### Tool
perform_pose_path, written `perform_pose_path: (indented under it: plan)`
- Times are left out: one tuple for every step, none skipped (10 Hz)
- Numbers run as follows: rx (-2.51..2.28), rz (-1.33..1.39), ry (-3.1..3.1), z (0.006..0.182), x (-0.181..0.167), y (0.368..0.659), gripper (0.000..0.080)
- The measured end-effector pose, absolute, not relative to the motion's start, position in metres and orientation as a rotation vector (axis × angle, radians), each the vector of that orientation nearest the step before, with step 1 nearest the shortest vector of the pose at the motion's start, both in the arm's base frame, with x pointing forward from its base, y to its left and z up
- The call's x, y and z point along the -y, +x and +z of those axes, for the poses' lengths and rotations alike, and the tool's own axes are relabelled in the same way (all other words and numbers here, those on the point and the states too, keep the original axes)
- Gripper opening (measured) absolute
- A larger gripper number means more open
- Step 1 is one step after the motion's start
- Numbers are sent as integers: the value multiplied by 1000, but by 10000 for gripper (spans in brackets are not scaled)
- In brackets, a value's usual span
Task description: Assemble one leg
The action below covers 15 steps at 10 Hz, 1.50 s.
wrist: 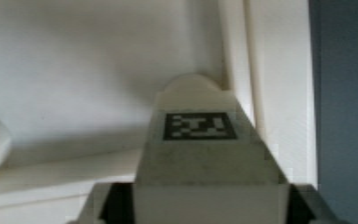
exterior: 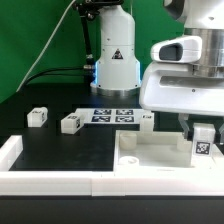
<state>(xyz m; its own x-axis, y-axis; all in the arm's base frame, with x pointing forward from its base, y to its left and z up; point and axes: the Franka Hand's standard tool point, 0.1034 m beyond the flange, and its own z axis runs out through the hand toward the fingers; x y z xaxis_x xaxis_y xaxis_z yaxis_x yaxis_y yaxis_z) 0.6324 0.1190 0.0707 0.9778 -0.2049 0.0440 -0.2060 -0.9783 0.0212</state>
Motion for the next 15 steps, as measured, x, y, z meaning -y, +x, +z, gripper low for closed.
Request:
perform_pose_path:
  plan:
    - [514,67,3074,71,-118,632,292]
    - [758,63,3011,71,-113,631,292]
    - [870,64,2960,72,-106,630,294]
    - [1050,68,2880,73,-99,629,294]
    - [1199,72,2801,73,-91,627,299]
    - [1283,71,2751,73,-86,625,306]
    - [1323,71,2728,73,-83,625,306]
    - [1382,70,2701,73,-83,624,338]
    - [1369,68,2708,72,-83,624,473]
    - [1369,68,2707,72,-83,624,473]
    - [1369,68,2707,72,-83,624,609]
    - [1369,68,2707,72,-83,624,638]
    - [1369,68,2707,72,-83,624,646]
    - [1369,68,2707,72,-83,624,646]
    - [1369,67,2707,72,-83,624,646]
